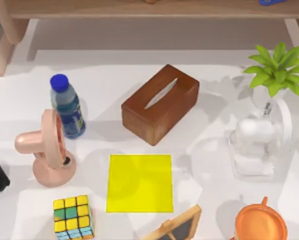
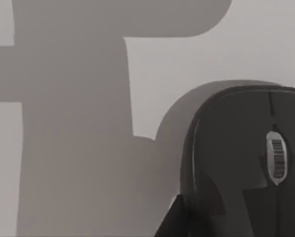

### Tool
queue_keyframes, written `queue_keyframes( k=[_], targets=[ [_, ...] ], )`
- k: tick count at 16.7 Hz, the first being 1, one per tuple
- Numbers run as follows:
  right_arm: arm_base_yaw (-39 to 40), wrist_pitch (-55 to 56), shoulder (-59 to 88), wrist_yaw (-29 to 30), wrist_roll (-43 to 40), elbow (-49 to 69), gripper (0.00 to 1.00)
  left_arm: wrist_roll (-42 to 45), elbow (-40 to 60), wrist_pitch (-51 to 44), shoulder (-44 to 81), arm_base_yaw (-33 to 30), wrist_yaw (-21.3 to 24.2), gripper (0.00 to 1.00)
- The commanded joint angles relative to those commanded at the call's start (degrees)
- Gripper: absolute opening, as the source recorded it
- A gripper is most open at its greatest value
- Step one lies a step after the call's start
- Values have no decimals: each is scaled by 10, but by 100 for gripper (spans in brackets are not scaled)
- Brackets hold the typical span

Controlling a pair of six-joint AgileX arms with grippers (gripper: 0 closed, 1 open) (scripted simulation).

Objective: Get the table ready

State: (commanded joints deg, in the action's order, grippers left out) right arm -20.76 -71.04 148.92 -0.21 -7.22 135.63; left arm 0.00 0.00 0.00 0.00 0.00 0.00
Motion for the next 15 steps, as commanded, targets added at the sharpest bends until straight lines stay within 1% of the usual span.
queue_keyframes(
  k=[10,15],
  targets=[
    [-3,-3,-5,1,2,1,0,0,0,0,0,0,0,100],
    [-8,-38,-78,13,28,-14,0,0,0,0,0,0,0,100]
  ],
)
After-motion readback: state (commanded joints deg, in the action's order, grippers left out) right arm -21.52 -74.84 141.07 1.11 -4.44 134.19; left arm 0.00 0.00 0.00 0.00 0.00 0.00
